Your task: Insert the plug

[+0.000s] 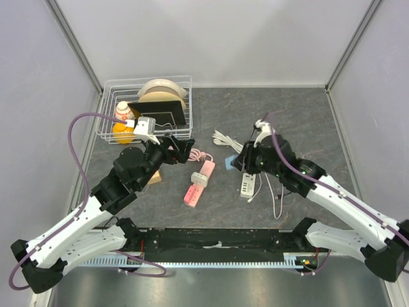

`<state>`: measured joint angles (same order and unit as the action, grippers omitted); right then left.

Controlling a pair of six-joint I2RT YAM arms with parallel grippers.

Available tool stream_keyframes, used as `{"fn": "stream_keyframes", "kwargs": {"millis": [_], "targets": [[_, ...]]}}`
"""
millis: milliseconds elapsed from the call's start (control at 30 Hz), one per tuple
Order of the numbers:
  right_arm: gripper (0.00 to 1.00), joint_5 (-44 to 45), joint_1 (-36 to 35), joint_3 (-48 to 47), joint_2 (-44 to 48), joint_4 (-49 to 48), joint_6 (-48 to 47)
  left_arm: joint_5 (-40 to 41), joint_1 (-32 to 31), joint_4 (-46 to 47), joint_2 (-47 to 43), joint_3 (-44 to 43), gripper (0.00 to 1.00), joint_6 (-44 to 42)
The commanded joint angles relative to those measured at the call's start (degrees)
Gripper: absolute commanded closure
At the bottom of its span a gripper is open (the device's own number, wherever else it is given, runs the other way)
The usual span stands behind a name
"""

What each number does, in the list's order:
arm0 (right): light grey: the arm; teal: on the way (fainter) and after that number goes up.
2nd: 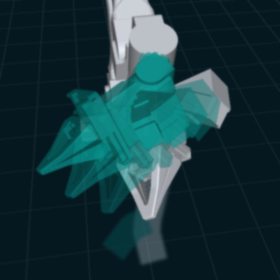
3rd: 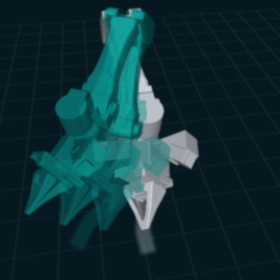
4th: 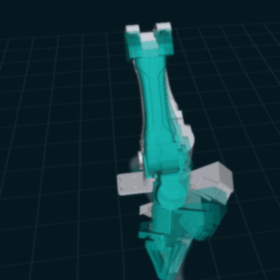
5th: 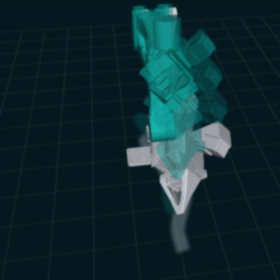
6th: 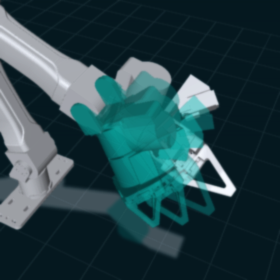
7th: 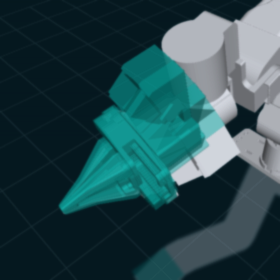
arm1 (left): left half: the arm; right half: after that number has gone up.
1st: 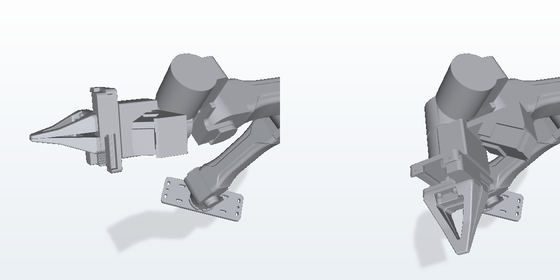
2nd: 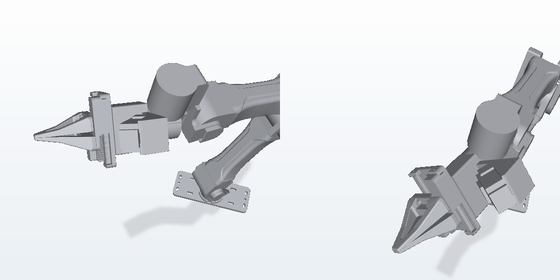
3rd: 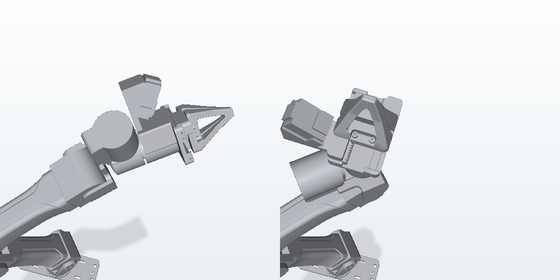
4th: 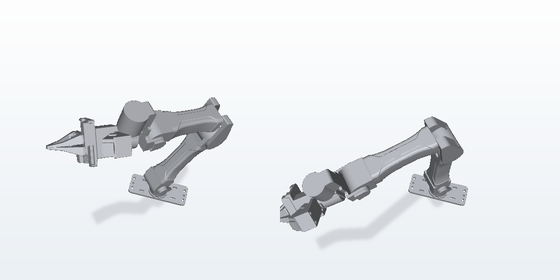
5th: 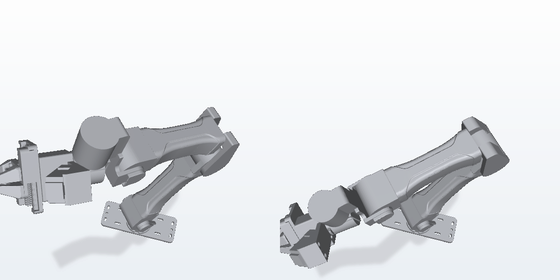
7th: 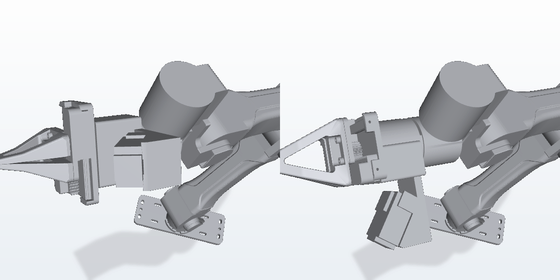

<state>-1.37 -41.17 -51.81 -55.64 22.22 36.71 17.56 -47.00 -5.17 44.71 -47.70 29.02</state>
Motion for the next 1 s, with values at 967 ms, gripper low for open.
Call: {"fn": "stream_keyframes", "kwargs": {"millis": [967], "targets": [[1.0, 31.1, -6.7, -3.0, -19.4, 20.9, 6.4, 10.3, -0.2, -13.2, -9.5, 4.5, 0.09, -15.7]]}}
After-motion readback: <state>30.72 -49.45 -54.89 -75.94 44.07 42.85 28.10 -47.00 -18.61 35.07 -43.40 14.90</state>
